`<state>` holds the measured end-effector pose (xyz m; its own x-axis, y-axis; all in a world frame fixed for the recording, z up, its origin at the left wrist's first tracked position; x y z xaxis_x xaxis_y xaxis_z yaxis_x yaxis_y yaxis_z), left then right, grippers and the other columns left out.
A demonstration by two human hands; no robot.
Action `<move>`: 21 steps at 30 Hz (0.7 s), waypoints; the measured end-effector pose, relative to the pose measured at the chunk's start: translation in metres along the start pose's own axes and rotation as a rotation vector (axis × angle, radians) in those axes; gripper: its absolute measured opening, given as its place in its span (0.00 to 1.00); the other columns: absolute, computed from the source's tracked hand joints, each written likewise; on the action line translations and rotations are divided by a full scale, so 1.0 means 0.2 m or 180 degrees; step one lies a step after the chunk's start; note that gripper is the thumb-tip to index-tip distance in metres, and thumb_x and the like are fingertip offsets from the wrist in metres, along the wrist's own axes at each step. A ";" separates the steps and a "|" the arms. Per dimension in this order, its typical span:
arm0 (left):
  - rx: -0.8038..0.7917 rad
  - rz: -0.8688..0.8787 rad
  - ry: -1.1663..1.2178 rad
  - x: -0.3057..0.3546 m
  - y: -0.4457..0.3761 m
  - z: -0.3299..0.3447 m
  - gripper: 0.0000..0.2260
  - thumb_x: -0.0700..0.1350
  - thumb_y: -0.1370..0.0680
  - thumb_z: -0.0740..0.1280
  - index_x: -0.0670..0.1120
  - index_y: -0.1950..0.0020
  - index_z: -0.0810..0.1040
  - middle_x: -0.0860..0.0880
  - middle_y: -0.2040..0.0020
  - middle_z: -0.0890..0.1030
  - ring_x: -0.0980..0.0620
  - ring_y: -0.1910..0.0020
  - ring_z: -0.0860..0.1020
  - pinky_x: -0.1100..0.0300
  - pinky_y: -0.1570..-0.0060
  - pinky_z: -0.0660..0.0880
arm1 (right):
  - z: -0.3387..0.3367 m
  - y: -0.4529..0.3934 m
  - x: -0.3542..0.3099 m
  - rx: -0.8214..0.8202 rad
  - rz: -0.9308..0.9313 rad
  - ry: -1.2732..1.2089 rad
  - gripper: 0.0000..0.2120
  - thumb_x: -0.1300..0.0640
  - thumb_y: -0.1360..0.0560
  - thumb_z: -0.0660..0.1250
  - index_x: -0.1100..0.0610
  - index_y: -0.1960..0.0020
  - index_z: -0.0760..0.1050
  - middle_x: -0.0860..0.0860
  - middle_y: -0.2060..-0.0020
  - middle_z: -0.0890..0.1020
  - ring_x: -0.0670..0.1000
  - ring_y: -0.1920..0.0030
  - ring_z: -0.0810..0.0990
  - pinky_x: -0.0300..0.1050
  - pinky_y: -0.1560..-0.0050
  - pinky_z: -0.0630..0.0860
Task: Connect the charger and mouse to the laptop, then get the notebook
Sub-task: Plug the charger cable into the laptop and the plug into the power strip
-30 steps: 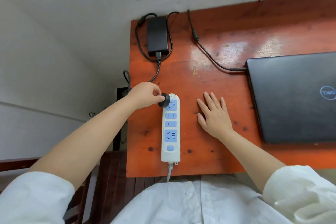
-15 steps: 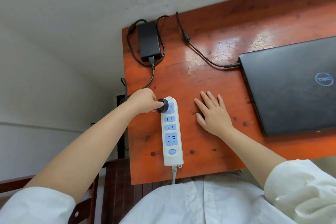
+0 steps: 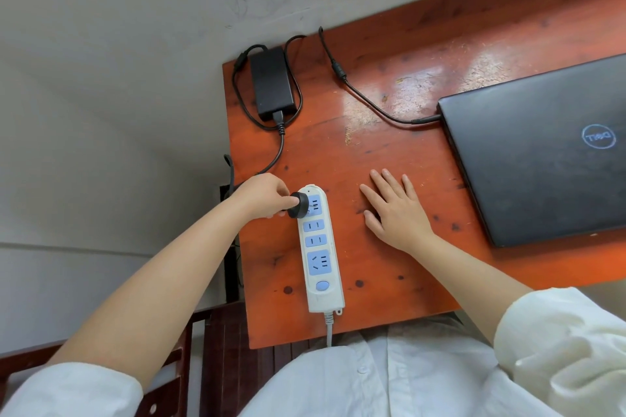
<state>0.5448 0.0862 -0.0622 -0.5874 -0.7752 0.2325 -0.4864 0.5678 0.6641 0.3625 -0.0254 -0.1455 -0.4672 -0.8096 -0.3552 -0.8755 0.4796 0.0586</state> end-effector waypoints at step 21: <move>0.0820 -0.0412 -0.0841 0.12 0.01 0.04 0.17 0.49 0.23 0.62 0.44 0.70 0.67 0.49 0.71 0.71 0.46 0.65 0.74 0.64 0.75 0.62 | 0.03 0.00 0.02 -0.0096 -0.0005 -0.0013 0.23 0.52 0.23 0.58 0.56 0.30 0.63 0.58 0.27 0.61 0.58 0.26 0.56 0.59 0.26 0.48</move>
<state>0.5247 0.0713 -0.0614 -0.6406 -0.7659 -0.0548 -0.6941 0.5471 0.4680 0.3604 -0.0264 -0.1525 -0.4654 -0.8090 -0.3591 -0.8796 0.4678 0.0861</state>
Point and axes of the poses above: each hand's wrist, its own y-axis away from the middle knuckle, its own z-axis out of the palm, x = y × z, the point moved 3 cm from there along -y, towards the middle knuckle
